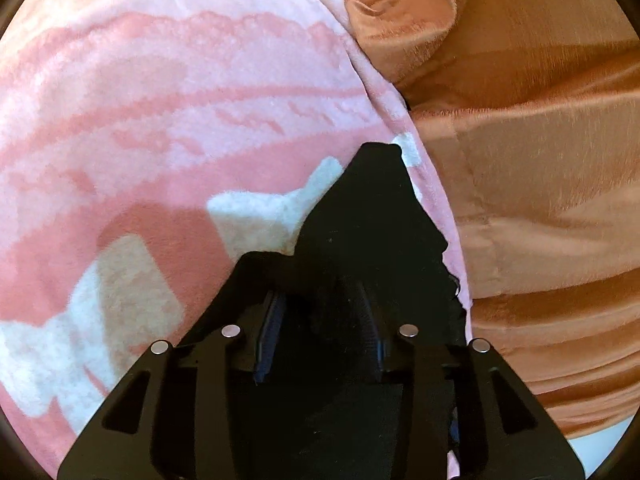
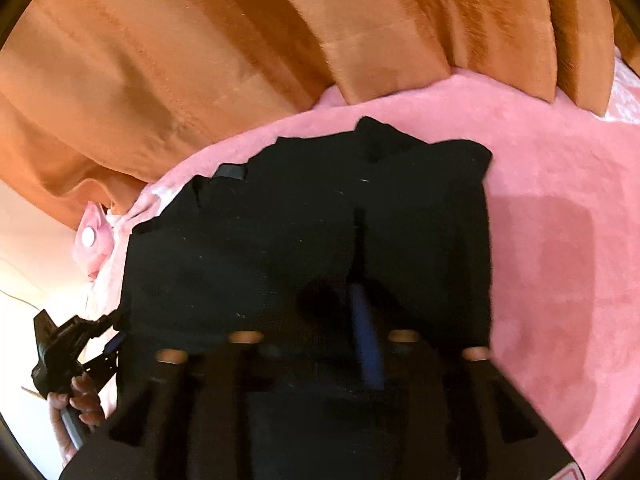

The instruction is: Fold small clothes

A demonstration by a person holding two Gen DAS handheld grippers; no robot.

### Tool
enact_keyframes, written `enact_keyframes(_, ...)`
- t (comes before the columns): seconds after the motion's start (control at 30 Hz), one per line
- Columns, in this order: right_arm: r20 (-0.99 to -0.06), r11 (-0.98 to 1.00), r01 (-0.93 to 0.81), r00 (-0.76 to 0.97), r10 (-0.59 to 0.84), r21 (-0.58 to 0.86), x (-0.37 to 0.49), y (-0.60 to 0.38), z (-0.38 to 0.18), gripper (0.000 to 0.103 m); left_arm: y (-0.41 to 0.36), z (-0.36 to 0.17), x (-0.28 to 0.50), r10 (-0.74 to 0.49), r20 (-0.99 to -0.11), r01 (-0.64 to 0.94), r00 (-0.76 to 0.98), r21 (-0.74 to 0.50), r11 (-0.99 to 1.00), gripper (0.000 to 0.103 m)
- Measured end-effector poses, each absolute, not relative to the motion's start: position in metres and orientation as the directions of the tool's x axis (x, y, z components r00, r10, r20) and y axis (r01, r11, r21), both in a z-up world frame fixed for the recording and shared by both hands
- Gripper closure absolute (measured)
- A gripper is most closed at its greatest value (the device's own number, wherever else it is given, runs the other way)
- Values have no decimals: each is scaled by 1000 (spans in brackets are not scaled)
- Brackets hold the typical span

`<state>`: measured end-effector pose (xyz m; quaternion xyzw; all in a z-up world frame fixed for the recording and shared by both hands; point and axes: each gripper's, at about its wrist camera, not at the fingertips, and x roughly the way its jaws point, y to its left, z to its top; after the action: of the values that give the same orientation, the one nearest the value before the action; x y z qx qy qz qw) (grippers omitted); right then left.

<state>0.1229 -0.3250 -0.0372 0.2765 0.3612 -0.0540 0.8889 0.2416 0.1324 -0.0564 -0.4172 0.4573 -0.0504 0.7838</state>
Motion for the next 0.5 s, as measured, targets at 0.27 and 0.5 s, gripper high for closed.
enact_keyframes(0.27, -615, 869, 243, 784, 86, 431, 111, -318, -5, 100, 135, -53, 237, -397, -708, -295, 584, -641, 709, 100)
enact_keyframes(0.5, -695, 833, 373, 719, 19, 408, 110, -340, -32, 100, 135, -66, 232, -426, -720, -295, 548, -643, 707, 100)
